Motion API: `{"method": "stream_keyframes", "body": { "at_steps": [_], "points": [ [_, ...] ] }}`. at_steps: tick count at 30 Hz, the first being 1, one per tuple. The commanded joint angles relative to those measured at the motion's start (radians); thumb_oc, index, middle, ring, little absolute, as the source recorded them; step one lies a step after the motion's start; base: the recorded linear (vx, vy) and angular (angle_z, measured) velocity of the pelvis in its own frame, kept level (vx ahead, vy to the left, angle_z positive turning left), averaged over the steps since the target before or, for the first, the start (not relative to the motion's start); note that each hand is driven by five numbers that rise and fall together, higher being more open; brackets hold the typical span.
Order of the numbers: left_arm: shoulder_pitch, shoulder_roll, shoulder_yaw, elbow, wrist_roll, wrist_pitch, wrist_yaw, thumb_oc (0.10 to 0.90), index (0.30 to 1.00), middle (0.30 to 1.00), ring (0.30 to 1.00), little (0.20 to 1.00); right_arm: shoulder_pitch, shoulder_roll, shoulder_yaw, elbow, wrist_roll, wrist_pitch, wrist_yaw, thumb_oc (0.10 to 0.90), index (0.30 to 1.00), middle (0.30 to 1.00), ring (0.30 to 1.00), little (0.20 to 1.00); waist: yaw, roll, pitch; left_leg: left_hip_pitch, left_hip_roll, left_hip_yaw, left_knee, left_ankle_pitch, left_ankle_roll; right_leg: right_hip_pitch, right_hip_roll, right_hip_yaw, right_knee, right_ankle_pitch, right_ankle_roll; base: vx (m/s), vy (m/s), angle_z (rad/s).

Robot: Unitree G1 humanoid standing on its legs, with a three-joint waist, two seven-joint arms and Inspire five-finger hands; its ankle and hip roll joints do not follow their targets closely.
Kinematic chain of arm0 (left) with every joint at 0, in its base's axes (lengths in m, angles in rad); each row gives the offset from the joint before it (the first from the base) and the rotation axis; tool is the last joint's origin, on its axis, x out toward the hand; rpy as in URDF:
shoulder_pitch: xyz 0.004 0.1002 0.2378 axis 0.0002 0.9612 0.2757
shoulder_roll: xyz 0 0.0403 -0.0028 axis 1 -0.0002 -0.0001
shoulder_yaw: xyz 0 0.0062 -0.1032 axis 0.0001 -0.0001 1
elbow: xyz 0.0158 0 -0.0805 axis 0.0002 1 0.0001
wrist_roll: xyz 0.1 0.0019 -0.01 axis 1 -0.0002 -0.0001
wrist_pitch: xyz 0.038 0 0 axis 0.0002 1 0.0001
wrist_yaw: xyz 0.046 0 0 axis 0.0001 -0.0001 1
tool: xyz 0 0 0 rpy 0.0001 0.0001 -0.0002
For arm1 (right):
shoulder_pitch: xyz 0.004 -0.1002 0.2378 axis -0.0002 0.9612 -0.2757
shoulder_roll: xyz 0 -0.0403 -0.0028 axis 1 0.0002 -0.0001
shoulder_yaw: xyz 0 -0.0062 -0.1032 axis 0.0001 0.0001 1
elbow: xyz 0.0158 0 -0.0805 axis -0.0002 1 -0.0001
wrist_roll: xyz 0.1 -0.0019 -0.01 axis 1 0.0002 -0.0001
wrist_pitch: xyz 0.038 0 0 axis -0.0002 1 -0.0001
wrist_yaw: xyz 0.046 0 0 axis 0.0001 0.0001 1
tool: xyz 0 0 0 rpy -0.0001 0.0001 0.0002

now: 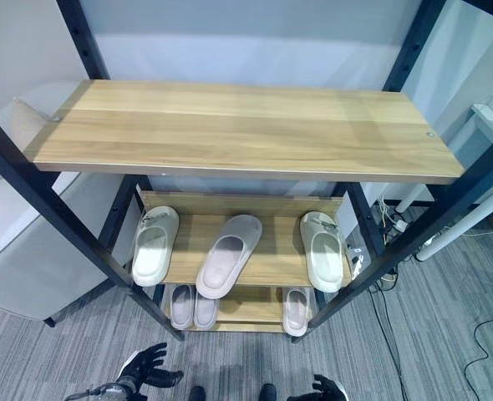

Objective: Arrange the slippers neatly on the shoe rack.

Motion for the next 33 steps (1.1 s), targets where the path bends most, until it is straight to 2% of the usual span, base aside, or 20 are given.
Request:
{"method": "stream_keyframes", "body": {
  "at_steps": [1,4,11,19,27,33],
  "points": [
    [0.025,0.105,0.023,-0.315,-0.046,-0.093,-0.061,0.8,0.9,0.9,0.9,0.9,-0.006,-0.06,0.015,-0.041,-0.032,-0.045,0.009,0.8,0.9,0.9,0.9,0.9,0.037,0.008,-0.007,-0.02,0.013,-0.029,0.032,-0.052,-0.043,0.024,0.024,0.026,0.077,-0.118,0.038,-0.06,-0.038,0.07],
    [0.076,0.135,0.036,-0.44,-0.048,-0.103,-0.073,0.8,0.9,0.9,0.9,0.9,-0.006,-0.068,0.014,-0.039,-0.064,-0.041,0.01,0.8,0.9,0.9,0.9,0.9,0.047,0.016,-0.002,-0.019,0.016,-0.037,0.007,-0.031,-0.05,0.03,0.028,0.011,0.052,-0.11,0.04,-0.06,-0.022,0.08],
    [0.11,0.135,0.053,-0.597,-0.111,-0.113,-0.099,0.8,0.9,0.9,0.9,0.9,0.002,-0.078,0.011,-0.036,-0.101,-0.04,-0.009,0.8,0.9,0.9,0.9,0.9,0.055,0.033,0.003,-0.049,0.021,-0.053,-0.025,0.007,-0.074,0.037,0.031,-0.042,0.003,-0.103,0.042,-0.07,-0.028,0.21],
    [0.124,0.132,0.059,-0.692,-0.163,-0.115,-0.105,0.8,0.9,0.9,0.9,0.9,0.007,-0.084,0.019,-0.028,-0.108,-0.038,-0.02,0.8,0.9,0.9,0.9,0.9,0.057,0.041,0.005,-0.036,0.031,-0.055,-0.027,0.012,-0.08,0.057,0.042,-0.048,-0.001,-0.11,0.036,-0.01,-0.013,0.08],
    [0.094,0.123,0.035,-0.754,-0.192,-0.109,-0.106,0.8,0.9,0.9,0.9,0.9,0.017,-0.085,0.03,-0.027,-0.115,-0.031,-0.02,0.8,0.9,0.9,0.9,0.9,0.043,0.046,0.004,-0.022,0.039,-0.049,-0.027,0.01,-0.082,0.068,0.048,-0.038,-0.001,-0.117,0.033,0.0,0.0,0.0],
    [0.059,0.106,0.048,-0.811,-0.194,-0.127,-0.056,0.8,0.9,0.9,0.9,0.9,0.027,-0.078,0.033,-0.026,-0.113,-0.033,-0.03,0.8,0.9,0.9,0.9,0.9,0.032,0.048,0.002,-0.017,0.046,-0.035,-0.027,0.008,-0.086,0.067,0.049,-0.033,-0.001,-0.116,0.036,0.0,0.0,0.0]
  ]
}}
